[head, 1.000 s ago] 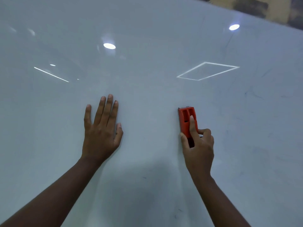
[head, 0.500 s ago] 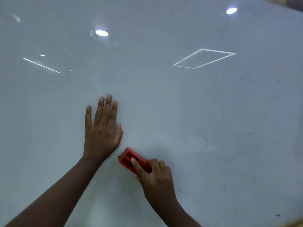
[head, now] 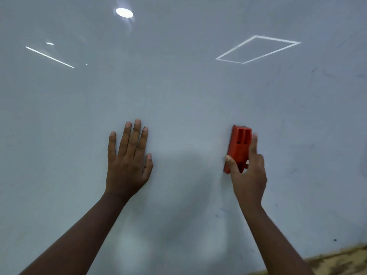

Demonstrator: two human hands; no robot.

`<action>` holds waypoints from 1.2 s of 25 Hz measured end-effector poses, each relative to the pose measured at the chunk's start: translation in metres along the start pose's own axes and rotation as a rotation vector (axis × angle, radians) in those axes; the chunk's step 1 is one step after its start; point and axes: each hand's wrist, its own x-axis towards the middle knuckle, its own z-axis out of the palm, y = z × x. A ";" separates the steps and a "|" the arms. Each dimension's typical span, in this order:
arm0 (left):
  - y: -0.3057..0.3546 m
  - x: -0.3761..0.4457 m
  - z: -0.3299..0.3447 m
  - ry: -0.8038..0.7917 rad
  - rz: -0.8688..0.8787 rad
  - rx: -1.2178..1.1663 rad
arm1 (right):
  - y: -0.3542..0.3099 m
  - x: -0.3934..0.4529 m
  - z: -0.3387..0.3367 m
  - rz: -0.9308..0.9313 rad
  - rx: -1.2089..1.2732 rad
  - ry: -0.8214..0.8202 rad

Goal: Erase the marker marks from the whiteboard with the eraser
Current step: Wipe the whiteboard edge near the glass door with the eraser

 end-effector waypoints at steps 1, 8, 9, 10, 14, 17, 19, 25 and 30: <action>0.002 -0.007 0.001 -0.007 -0.005 0.001 | 0.006 -0.006 0.000 0.042 0.040 0.011; 0.013 -0.032 0.007 -0.011 -0.045 0.009 | 0.003 -0.091 0.033 -0.027 0.086 -0.092; 0.014 -0.033 0.008 -0.010 -0.044 0.009 | -0.003 -0.101 0.038 -0.104 0.058 -0.127; 0.014 -0.034 0.008 -0.007 -0.043 0.007 | -0.007 -0.112 0.044 -0.185 0.010 -0.159; 0.016 -0.041 0.011 -0.007 -0.052 0.000 | 0.011 -0.145 0.055 -0.443 -0.159 -0.270; 0.019 -0.055 0.014 -0.020 -0.051 -0.001 | 0.041 -0.156 0.049 -0.571 -0.267 -0.313; 0.022 -0.069 0.016 -0.027 -0.042 -0.004 | 0.056 -0.152 0.041 -0.500 -0.246 -0.294; 0.038 -0.101 0.024 -0.045 -0.088 -0.044 | 0.088 -0.133 0.024 0.205 0.069 -0.041; 0.055 -0.126 0.031 -0.074 -0.127 -0.053 | 0.103 -0.183 0.033 0.507 0.121 -0.075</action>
